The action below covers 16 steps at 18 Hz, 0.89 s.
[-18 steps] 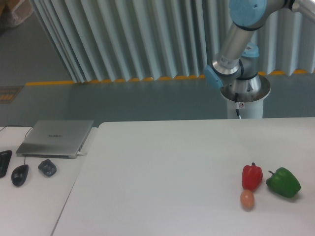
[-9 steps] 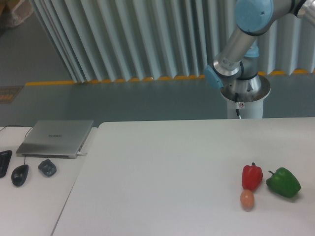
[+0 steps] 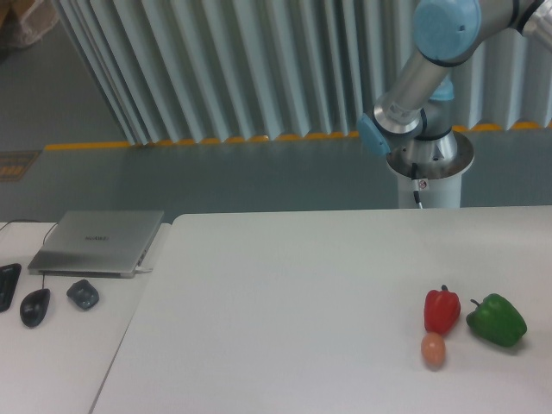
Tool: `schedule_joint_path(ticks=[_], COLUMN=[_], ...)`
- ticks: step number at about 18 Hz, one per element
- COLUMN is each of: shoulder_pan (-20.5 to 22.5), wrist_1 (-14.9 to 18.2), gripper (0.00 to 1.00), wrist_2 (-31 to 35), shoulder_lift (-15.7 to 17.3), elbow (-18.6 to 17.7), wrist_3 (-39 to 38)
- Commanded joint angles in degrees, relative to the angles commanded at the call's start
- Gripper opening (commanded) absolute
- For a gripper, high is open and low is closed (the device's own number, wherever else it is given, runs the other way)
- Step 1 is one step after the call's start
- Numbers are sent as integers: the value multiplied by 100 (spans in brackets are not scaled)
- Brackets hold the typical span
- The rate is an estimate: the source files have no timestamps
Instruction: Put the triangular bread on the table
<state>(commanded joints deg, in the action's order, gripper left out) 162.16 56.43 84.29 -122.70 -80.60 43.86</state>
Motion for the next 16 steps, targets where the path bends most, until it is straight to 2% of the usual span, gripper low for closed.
schedule_joint_path(ticks=[5, 8, 9, 10, 12, 13, 16], shoulder_pan=[26, 27, 0, 0, -17, -26, -18], wrist_1=[9, 53, 61, 62, 62, 62, 62], gripper=[59, 55, 46, 45, 35, 33, 35], wrist_2=[-9, -9, 0, 9, 9, 17, 9], shoulder_lift=[44, 53, 61, 62, 62, 62, 62], elbow=[44, 219, 229, 220, 229, 203, 150], wrist_3=[26, -35, -35, -35, -53, -53, -53])
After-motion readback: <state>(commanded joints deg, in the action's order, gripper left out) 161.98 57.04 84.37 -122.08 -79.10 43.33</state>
